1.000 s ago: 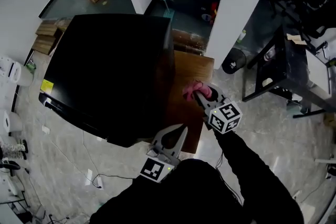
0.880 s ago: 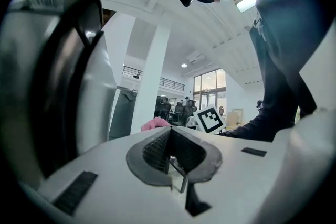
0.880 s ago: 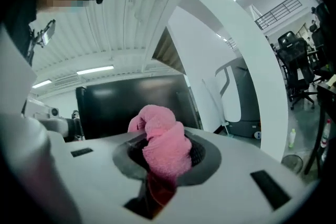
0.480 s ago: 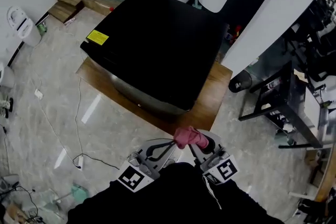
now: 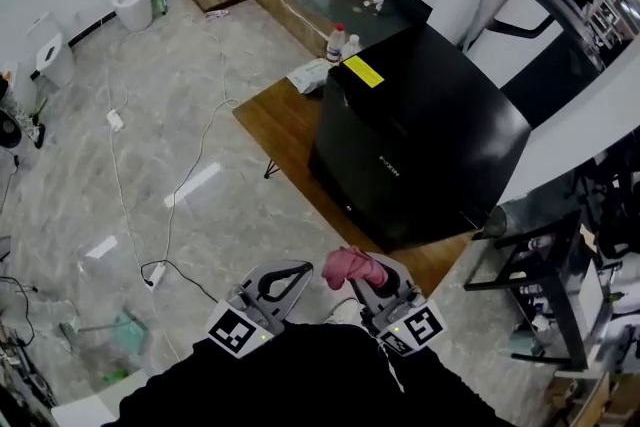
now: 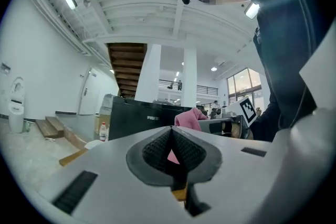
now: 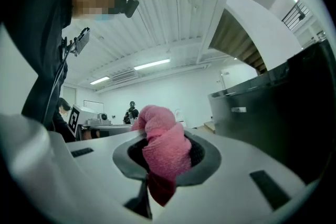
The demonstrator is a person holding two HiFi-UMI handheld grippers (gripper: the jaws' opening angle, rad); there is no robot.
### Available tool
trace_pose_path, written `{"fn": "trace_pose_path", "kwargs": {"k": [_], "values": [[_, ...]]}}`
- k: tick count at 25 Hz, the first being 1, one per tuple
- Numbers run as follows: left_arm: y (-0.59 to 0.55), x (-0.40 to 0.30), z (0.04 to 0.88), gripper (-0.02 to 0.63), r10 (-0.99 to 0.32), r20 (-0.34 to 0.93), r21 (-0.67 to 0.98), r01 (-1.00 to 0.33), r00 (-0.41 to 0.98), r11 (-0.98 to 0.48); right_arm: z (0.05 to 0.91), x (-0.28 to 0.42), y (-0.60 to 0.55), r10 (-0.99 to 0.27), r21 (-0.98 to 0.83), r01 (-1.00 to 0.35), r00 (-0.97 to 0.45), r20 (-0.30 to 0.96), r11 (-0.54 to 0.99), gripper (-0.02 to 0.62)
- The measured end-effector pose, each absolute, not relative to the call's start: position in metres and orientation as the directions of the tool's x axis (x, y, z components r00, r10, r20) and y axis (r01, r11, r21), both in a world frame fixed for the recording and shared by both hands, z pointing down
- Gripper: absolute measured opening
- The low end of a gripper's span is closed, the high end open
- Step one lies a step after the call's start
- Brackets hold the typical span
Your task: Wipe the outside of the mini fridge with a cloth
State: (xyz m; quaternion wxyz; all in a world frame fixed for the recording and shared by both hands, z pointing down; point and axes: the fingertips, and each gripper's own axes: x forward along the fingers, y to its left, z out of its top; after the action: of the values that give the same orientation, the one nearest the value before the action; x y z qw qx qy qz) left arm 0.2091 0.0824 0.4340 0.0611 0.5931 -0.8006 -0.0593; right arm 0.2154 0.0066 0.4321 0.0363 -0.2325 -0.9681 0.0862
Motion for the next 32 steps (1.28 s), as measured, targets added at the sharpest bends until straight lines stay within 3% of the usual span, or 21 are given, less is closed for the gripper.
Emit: {"fn": "trace_pose_path", "kwargs": {"k": [6,18,32], "values": [[0.196,0.18,0.429,0.006,-0.905,0.024,0.158,-0.892,-0.424,0.423,0.425,0.169,0.137,0.618,-0.185,0.606,-0.786,0.01,0.774,0.084],[0.362,0.117,0.45,0.006,-0.787,0.022,0.165,-0.774,-0.616,0.611,0.455,0.101,0.304,0.736,-0.147,0.725,-0.675,0.039,0.673,0.084],[0.341,-0.124,0.419,0.006,-0.789,0.043,0.11,-0.782,-0.613,0.614,0.427,-0.136,0.287,0.718,-0.133,0.709,-0.695,0.036,0.693,0.084]]}}
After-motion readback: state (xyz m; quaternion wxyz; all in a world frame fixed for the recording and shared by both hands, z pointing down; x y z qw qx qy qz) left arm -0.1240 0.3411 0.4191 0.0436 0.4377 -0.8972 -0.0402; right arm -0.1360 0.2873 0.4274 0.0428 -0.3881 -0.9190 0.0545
